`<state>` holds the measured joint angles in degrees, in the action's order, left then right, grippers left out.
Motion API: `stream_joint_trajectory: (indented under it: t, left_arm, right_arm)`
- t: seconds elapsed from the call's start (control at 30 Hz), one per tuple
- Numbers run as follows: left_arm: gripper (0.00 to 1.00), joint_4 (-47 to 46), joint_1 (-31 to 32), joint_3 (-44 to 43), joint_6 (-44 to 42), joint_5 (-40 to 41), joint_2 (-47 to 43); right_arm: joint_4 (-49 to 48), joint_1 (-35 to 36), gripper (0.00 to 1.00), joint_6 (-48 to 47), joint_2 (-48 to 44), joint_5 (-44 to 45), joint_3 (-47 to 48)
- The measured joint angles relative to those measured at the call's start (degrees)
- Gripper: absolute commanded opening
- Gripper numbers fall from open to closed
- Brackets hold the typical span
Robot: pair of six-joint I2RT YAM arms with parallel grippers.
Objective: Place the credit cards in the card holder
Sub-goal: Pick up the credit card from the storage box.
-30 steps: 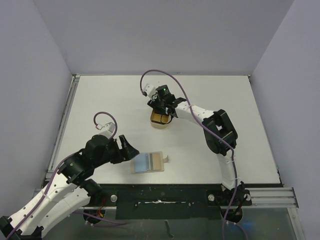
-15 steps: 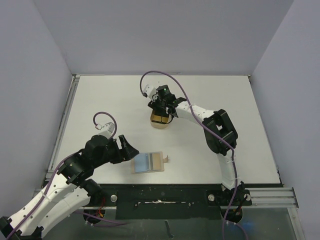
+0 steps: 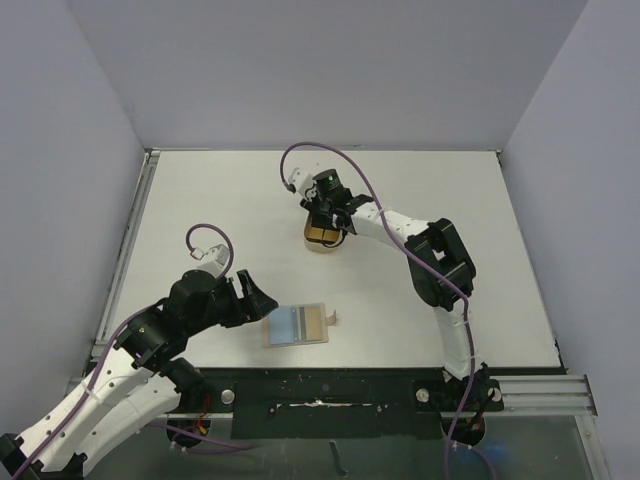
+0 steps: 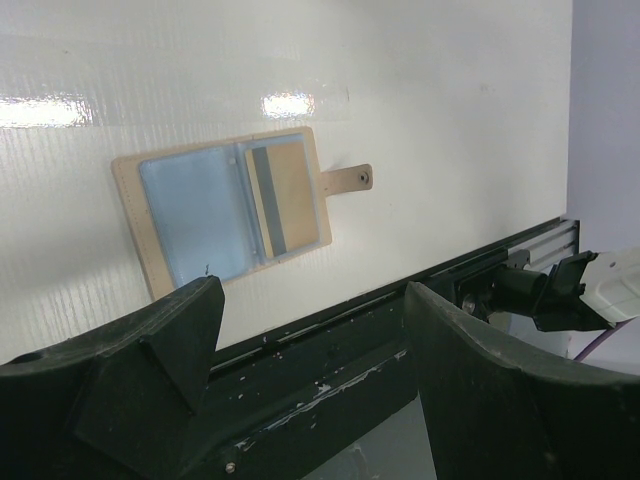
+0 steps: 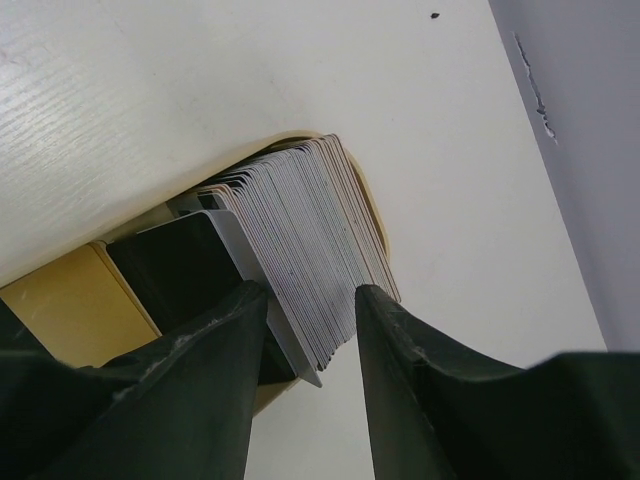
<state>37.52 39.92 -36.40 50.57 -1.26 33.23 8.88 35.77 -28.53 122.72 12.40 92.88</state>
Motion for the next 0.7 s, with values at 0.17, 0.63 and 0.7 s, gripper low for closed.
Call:
stream_joint_trajectory:
  t: [0.17, 0.63, 0.7]
  left_arm:
    - [0.72, 0.0, 0.0, 0.0, 0.0, 0.2, 0.0]
    - [0.72, 0.0, 0.0, 0.0, 0.2, 0.2, 0.0]
    - [0.72, 0.0, 0.0, 0.0, 0.2, 0.3, 0.1]
  right_arm:
    - [-0.7, -0.1, 0.35, 0.0, 0.0, 0.8, 0.0]
    - [-1.6, -0.2, 0.00, -1.0, 0.0, 1.1, -0.1]
    - [-1.7, -0.3, 0.00, -1.0, -0.2, 1.0, -0.3]
